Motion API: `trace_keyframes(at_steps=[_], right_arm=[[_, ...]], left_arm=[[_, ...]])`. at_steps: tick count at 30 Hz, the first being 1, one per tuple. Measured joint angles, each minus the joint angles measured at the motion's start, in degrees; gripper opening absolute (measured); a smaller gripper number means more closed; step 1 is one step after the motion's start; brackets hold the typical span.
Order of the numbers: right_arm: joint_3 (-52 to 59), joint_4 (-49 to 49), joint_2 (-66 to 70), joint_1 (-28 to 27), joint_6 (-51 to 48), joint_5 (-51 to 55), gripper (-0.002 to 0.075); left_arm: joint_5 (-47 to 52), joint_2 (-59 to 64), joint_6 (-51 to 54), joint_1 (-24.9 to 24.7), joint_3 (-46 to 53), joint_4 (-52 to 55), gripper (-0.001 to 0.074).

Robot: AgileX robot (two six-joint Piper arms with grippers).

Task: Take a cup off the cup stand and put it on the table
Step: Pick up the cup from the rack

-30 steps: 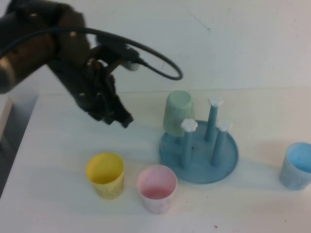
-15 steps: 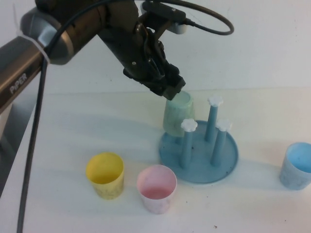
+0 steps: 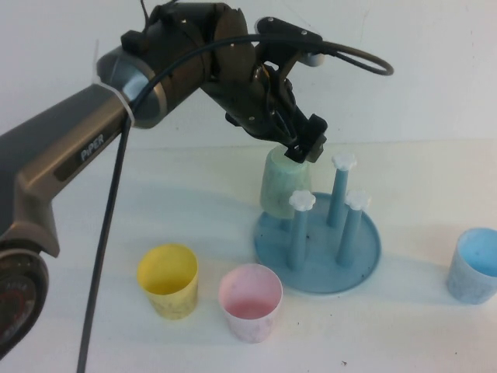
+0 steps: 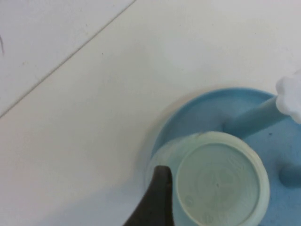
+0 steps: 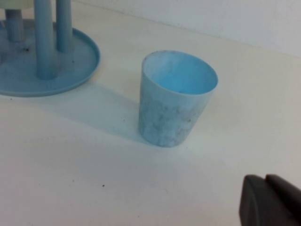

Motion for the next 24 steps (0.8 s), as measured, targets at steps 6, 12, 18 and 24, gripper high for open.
trace_keyframes(at_steps=[6,12,18,24], right_arm=[[0.00,0.00,0.00,0.00,0.00,0.00,-0.0001],[0.00,0.00,0.00,0.00,0.00,0.00,-0.0001],[0.00,0.00,0.00,0.00,0.00,0.00,-0.0001],[0.00,0.00,0.00,0.00,0.00,0.00,-0.0001]], left_arm=[[-1.78,2.16,-0.89,-0.52,0.00,3.61,0.0692],[-2.93,3.02,-3.08,-0.52,0.00,5.95,0.0692],[-2.69,4.05,-3.29,-0.52,0.00,5.02,0.0692],[-0.85,5.79,-3.52,-0.52,0.00,3.16,0.0692]])
